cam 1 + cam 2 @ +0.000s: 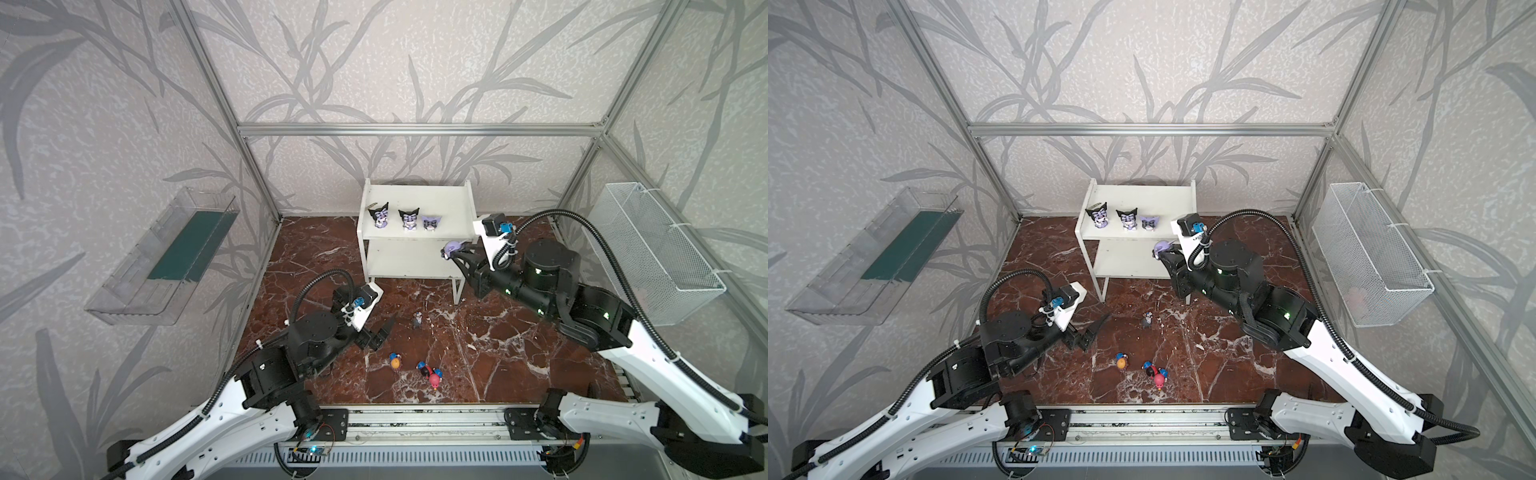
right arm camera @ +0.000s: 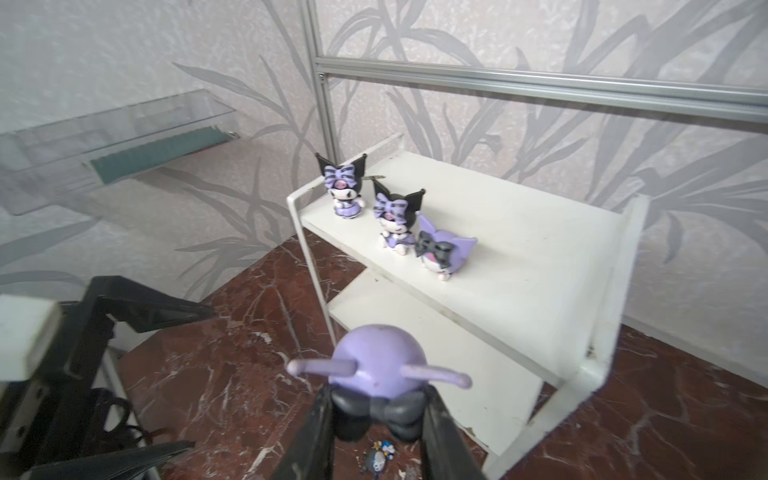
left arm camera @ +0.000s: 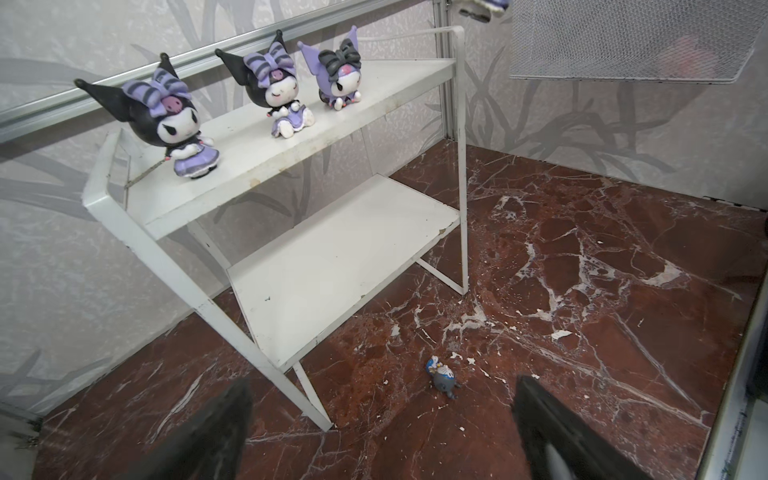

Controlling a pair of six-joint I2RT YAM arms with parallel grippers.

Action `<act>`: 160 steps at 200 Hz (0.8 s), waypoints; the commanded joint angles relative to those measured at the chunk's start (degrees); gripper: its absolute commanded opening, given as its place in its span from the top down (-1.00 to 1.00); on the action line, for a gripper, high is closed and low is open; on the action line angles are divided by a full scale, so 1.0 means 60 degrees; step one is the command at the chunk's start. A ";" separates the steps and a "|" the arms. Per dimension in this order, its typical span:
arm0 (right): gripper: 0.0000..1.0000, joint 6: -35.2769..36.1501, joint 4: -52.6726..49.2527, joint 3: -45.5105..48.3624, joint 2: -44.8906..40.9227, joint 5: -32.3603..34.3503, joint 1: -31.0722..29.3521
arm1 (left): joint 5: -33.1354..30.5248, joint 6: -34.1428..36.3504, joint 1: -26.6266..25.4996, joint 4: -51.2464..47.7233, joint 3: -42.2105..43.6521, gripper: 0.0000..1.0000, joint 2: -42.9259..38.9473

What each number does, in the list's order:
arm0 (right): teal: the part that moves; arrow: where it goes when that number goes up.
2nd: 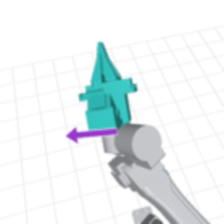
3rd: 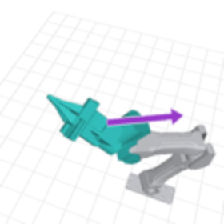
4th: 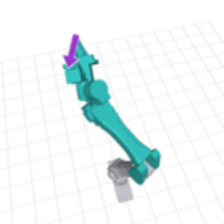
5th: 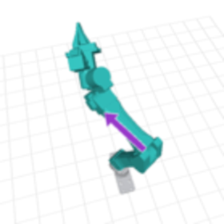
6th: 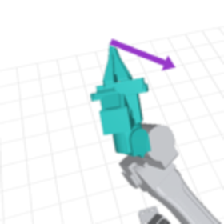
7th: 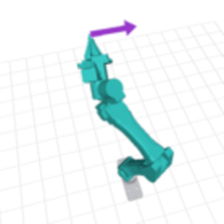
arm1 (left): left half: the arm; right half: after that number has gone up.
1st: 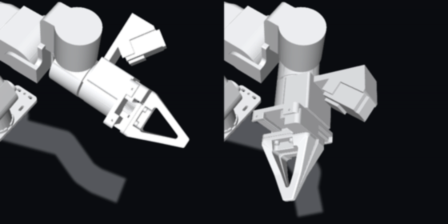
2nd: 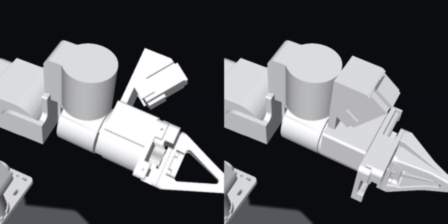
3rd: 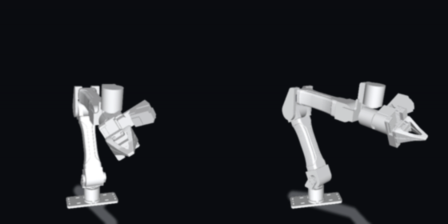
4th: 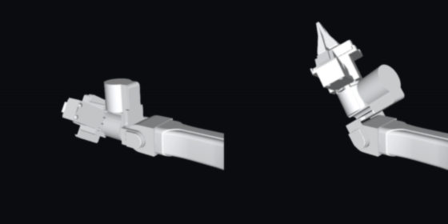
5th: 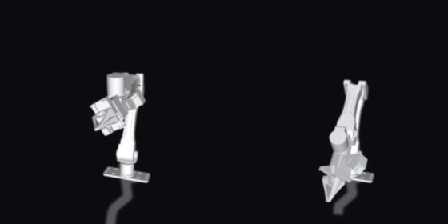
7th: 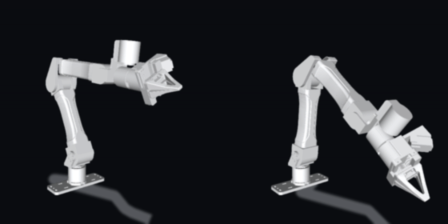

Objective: Place and organize the plastic toys onto the shelf
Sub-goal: 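Carry the Kuromi with the right gripper onto the shelf's top tier beside the others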

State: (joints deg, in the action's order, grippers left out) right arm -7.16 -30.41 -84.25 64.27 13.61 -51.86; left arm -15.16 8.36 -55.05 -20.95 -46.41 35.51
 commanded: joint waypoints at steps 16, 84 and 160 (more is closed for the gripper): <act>0.55 0.0755 -0.1477 -0.1635 0.1327 0.1918 -0.0012 | -0.0892 0.0516 -0.0039 0.0247 -0.0851 -0.98 0.0451; 0.52 0.0828 -0.2164 -0.3374 0.2640 0.2366 0.0205 | -0.0551 0.0745 -0.0039 0.0553 -0.0920 -0.98 0.0739; 0.47 -0.0411 -0.3336 -0.4391 0.3201 0.1043 0.1705 | -0.0427 0.0761 -0.0039 0.0825 -0.0636 -0.99 0.0390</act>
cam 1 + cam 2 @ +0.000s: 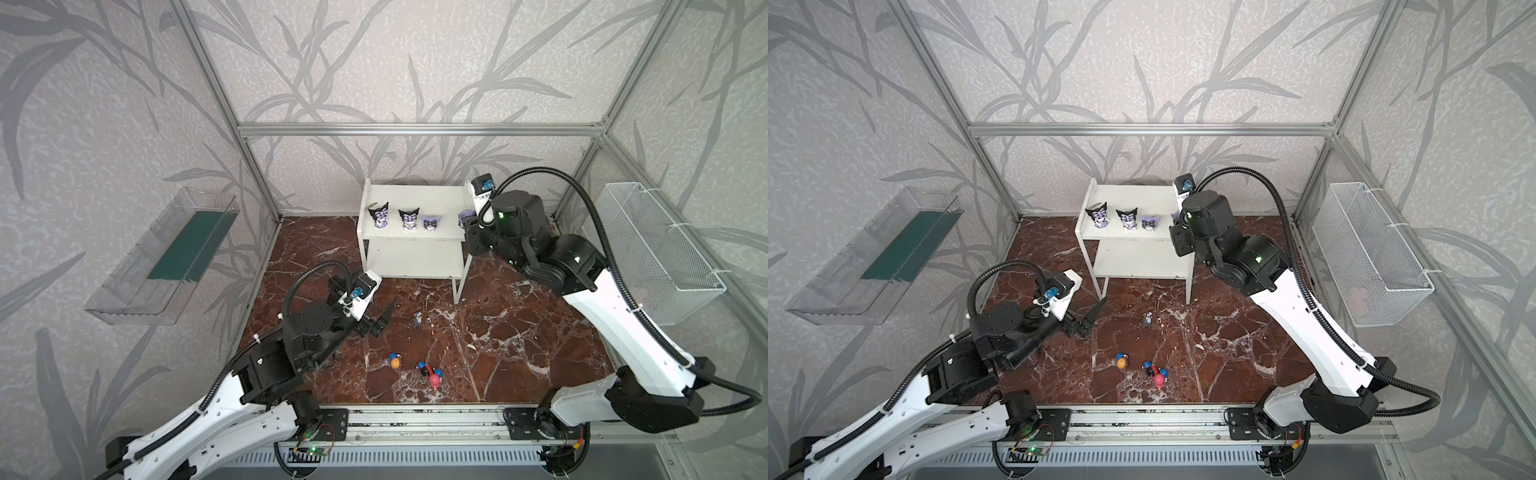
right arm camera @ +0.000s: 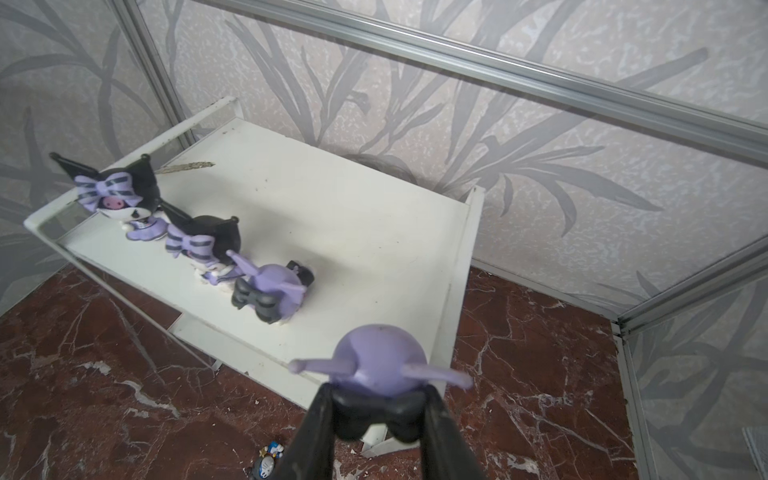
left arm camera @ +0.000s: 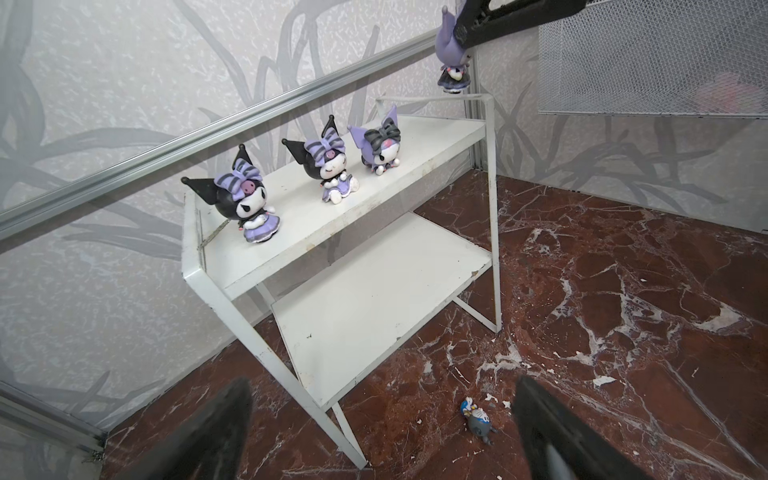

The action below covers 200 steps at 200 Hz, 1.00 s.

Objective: Place and organize the plastic toys onto the shelf
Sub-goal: 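Carry the Kuromi with the right gripper onto the shelf's top tier beside the others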

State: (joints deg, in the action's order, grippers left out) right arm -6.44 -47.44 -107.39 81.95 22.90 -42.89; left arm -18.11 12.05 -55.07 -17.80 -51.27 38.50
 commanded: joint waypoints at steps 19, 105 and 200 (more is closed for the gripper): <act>0.48 -0.0808 -0.0805 -0.0941 0.0576 -0.0735 0.0307 | 0.0090 0.0102 -0.0036 0.0305 0.0236 -0.99 -0.0105; 0.60 -0.1884 -0.1640 -0.1764 0.1577 -0.0382 0.0293 | 0.0191 -0.0031 -0.0036 0.0389 0.0510 -0.98 -0.0433; 0.43 -0.1980 -0.2032 -0.2526 0.2201 -0.0205 0.0196 | 0.0264 -0.0058 -0.0032 0.0448 0.0587 -0.99 -0.0609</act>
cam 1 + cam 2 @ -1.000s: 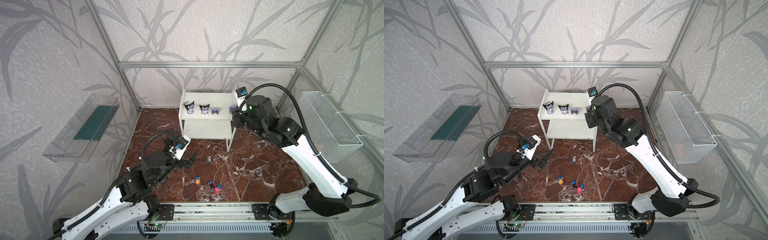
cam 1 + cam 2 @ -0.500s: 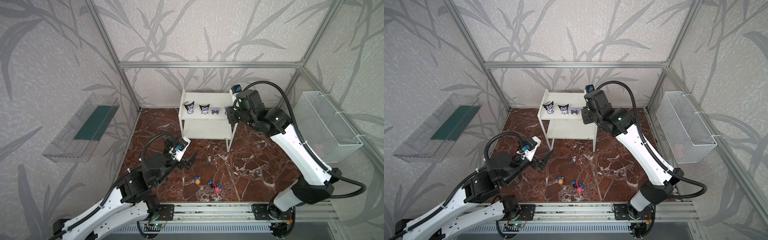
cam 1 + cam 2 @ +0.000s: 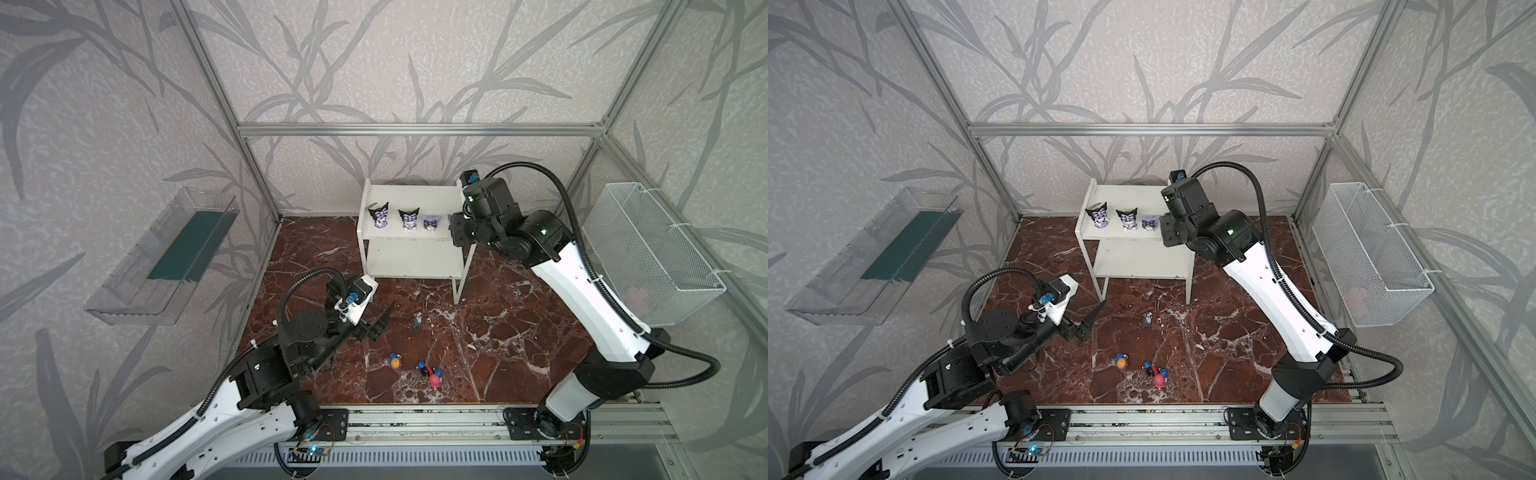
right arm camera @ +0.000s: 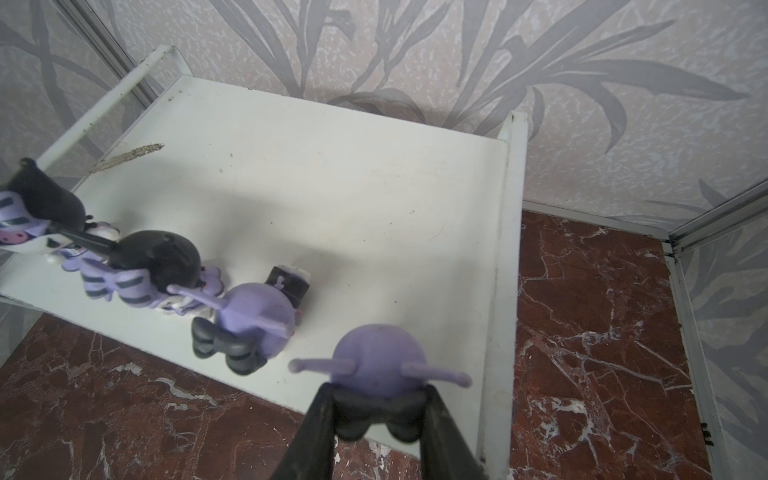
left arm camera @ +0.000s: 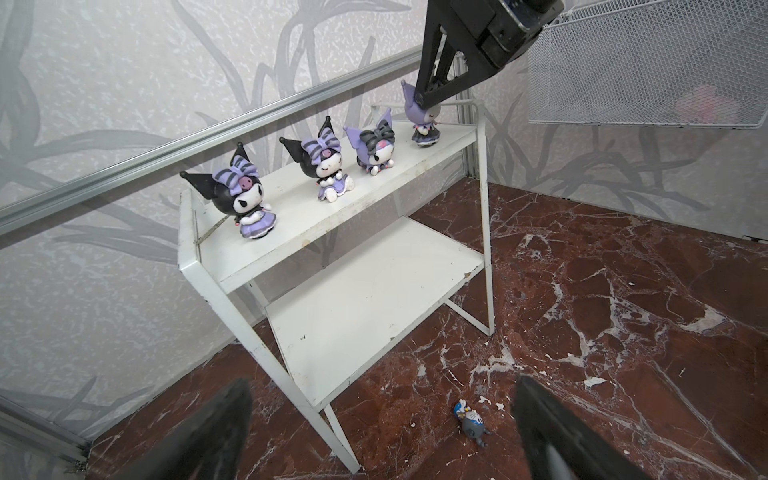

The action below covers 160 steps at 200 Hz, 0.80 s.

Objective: Place and organize the plastic toys onto the shelf
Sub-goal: 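Carry the Kuromi with the right gripper onto the shelf's top tier beside the others, then open the right gripper and draw it back from the shelf toward the toy pile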

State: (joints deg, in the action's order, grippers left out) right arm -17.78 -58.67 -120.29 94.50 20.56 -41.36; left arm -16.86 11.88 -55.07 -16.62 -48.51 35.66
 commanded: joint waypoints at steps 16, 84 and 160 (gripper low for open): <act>0.32 -0.0054 -0.0245 -0.0540 0.0239 0.0119 -0.0078 | 0.0056 -0.0039 -0.0036 0.0251 0.0140 -0.98 -0.0128; 0.01 0.0033 -0.0386 -0.0932 0.0437 0.0161 -0.0196 | 0.0099 -0.0045 -0.0036 0.0271 0.0178 -0.98 -0.0175; -0.28 0.0303 -0.0637 -0.0865 -0.0105 0.0435 -0.0284 | 0.0231 -0.0052 -0.0036 0.0315 0.0198 -0.98 -0.0084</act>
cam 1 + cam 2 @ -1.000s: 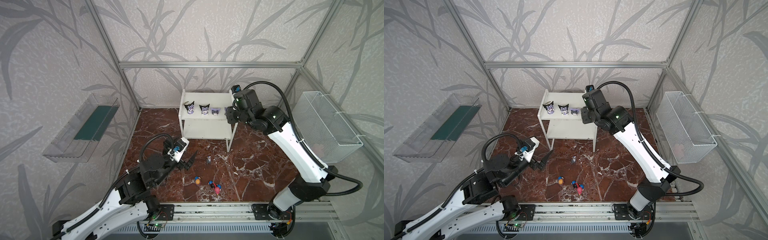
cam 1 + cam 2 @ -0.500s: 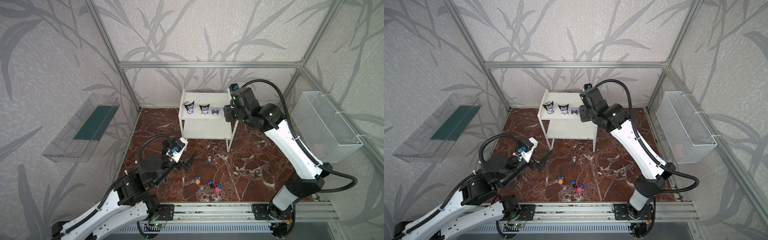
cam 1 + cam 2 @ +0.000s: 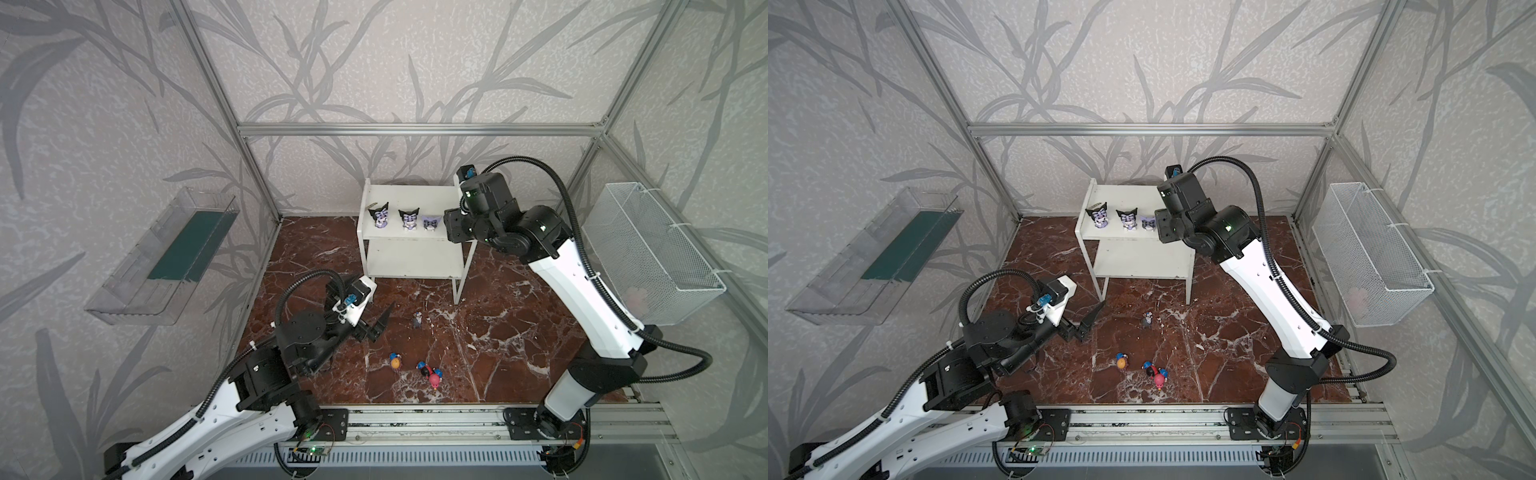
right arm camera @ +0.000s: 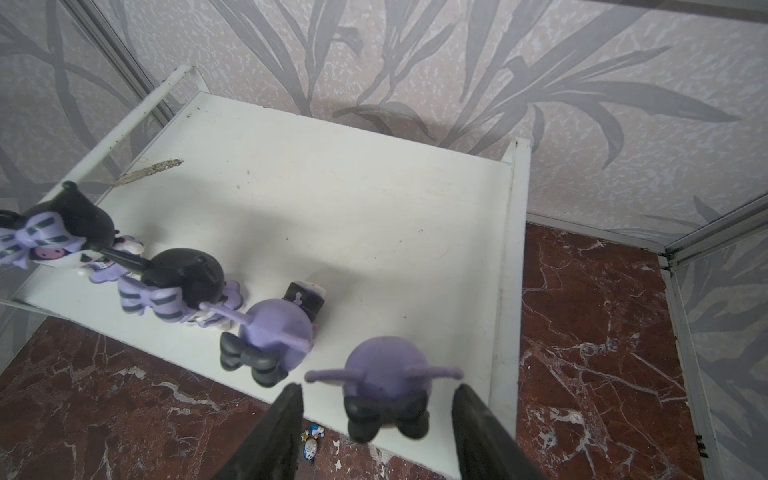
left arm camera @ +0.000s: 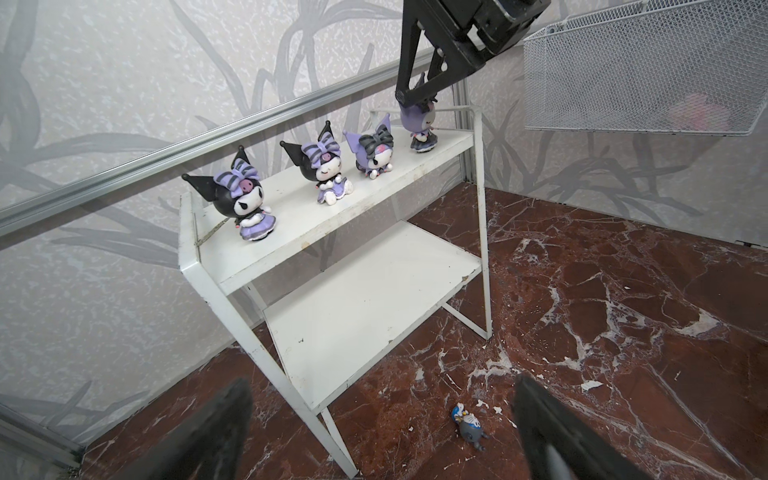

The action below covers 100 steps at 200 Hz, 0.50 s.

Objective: Place and organize the plastic toys onto the shelf
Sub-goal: 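Open the right gripper and draw it back from the shelf toward the toy pile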

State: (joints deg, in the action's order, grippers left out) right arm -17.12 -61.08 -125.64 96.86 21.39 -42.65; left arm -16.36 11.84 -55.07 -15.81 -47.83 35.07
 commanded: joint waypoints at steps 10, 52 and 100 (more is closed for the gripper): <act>-0.35 0.0319 -0.0203 0.0220 -0.0735 0.0340 -0.0118 | 0.0177 -0.0025 -0.0036 0.0174 0.0087 -0.98 0.0068; -0.72 0.1604 0.1506 0.3091 -0.3066 0.0281 -0.0815 | 0.0266 -0.0052 -0.0036 0.0124 0.0135 -0.98 0.0148; -0.81 0.1873 0.4131 0.8287 -0.6332 -0.1644 -0.1767 | 0.0193 -0.0759 -0.0036 -0.0026 0.0840 -0.98 0.0041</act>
State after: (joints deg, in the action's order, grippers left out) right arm -7.31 -46.00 -87.22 64.84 17.58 -50.89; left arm -15.33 10.50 -55.07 -15.79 -45.58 35.92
